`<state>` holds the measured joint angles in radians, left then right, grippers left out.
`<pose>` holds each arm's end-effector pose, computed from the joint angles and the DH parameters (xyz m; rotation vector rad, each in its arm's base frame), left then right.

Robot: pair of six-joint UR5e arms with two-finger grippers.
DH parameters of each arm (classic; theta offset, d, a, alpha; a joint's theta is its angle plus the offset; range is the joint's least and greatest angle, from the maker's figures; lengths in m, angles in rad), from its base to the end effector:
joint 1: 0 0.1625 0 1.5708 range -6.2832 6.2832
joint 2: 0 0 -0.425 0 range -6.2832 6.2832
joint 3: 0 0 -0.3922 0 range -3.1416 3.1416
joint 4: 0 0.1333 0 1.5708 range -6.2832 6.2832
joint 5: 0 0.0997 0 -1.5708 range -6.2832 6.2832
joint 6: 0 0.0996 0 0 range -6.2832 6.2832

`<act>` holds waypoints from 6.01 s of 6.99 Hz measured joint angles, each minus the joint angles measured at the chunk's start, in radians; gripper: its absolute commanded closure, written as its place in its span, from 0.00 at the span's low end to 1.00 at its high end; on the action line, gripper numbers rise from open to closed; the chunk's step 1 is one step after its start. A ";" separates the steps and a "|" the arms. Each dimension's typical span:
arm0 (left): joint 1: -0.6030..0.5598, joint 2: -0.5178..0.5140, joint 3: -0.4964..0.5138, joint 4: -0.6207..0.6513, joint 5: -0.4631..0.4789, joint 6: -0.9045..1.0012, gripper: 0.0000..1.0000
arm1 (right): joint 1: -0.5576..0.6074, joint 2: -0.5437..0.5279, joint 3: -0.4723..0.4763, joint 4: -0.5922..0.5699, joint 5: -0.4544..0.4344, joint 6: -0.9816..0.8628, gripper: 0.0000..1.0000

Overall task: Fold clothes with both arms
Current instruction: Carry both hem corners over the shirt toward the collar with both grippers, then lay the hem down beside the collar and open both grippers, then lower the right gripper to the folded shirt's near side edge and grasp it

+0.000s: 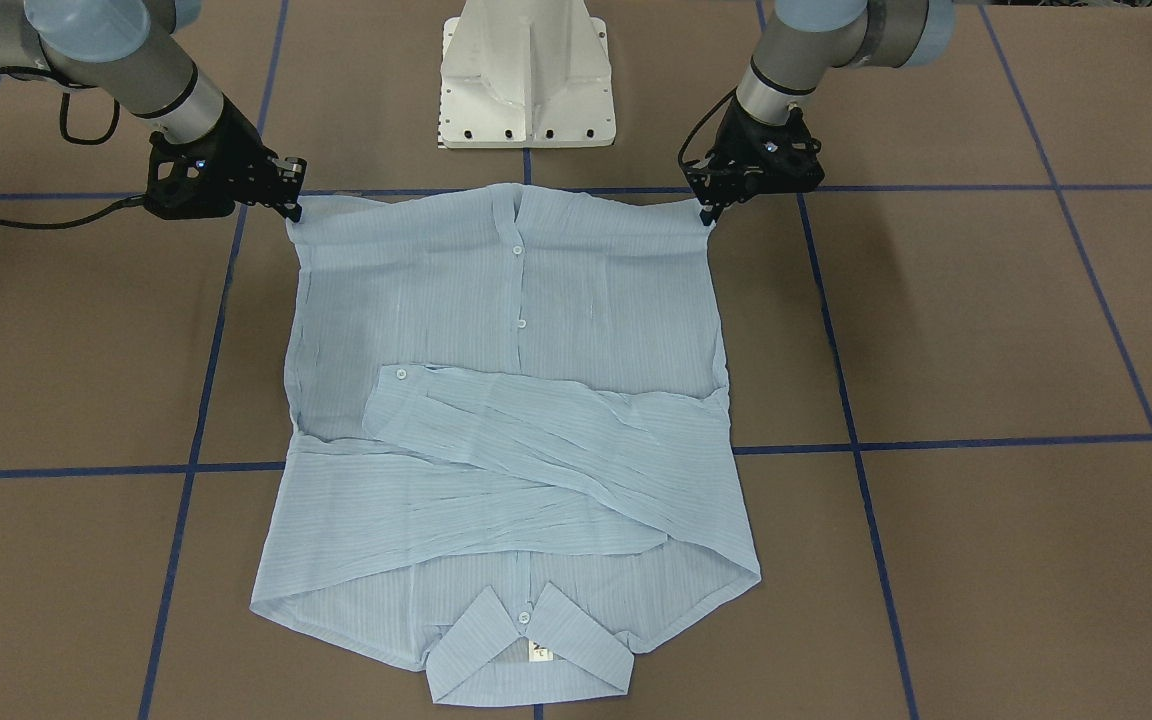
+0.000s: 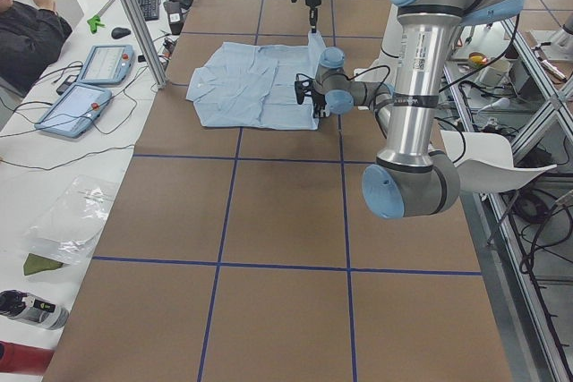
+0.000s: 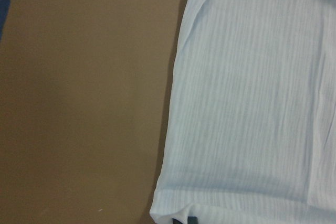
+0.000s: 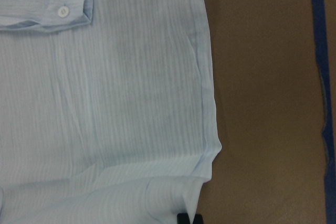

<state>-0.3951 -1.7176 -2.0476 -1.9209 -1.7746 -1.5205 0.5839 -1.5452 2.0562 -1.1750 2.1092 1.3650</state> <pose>0.4339 -0.3035 0.3263 0.0316 0.9894 -0.2171 -0.3566 -0.3342 0.3697 -0.1217 -1.0064 0.1012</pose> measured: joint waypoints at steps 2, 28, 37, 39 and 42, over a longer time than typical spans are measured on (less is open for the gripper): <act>-0.025 -0.023 0.000 -0.003 -0.008 0.003 1.00 | 0.080 0.044 -0.033 0.001 0.060 -0.001 1.00; -0.505 -0.518 0.894 -0.486 -0.278 0.238 1.00 | 0.448 0.697 -0.861 0.011 0.190 -0.112 1.00; -0.505 -0.540 0.949 -0.521 -0.255 0.237 1.00 | 0.453 0.702 -0.900 0.010 0.190 -0.112 0.83; -0.505 -0.543 0.947 -0.522 -0.255 0.238 0.45 | 0.452 0.707 -0.900 0.011 0.190 -0.112 0.01; -0.507 -0.546 0.947 -0.516 -0.254 0.230 0.01 | 0.450 0.708 -0.899 0.010 0.178 -0.111 0.00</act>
<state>-0.9023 -2.2639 -1.1011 -2.4370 -2.0281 -1.2910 1.0342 -0.8368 1.1571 -1.1646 2.2875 1.2540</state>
